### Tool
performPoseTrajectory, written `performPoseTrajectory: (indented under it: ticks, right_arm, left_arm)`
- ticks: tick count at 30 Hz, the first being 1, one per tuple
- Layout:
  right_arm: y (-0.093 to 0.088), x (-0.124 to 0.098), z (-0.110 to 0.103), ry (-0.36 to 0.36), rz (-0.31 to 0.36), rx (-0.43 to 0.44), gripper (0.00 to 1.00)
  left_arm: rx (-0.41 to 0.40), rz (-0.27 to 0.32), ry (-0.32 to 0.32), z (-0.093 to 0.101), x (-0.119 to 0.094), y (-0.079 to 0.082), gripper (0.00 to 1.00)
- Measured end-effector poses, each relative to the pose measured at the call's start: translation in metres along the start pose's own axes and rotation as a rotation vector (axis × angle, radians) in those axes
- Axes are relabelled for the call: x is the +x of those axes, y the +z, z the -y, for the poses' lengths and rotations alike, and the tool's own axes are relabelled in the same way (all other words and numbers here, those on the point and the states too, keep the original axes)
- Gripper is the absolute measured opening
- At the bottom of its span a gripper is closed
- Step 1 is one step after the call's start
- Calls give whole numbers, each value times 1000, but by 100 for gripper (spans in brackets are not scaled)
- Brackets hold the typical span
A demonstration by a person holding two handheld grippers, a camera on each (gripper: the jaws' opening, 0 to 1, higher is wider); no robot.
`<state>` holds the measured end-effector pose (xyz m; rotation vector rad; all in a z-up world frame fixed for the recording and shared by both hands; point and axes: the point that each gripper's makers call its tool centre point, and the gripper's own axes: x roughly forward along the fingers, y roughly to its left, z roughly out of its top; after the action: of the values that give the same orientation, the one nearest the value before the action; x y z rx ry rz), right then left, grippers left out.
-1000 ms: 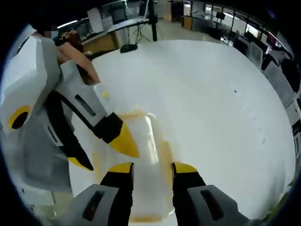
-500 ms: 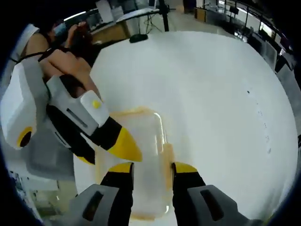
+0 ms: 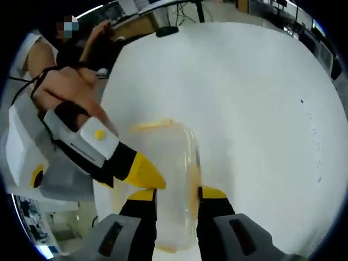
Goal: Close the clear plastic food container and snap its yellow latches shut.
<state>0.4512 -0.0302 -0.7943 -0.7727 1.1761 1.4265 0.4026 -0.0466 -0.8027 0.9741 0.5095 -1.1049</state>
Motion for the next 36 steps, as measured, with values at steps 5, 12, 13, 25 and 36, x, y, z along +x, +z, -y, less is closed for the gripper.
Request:
performPoseTrajectory:
  ticks: [5,12,13,25,36]
  right_arm:
    - [-2,-1,1,-13,14,10,26]
    - [-5,-2,2,-27,43,10,27]
    - [-6,-3,1,-29,48,8,28]
    - [-8,-5,2,-77,114,56,29]
    - [-9,-8,3,-118,164,150,31]
  left_arm:
    - [-3,9,4,1,0,3,48]
    - [7,6,1,3,0,5,49]
    - [9,4,4,3,0,6,49]
    - [23,-7,7,2,0,9,51]
    - [-8,13,-52,-1,-3,12,51]
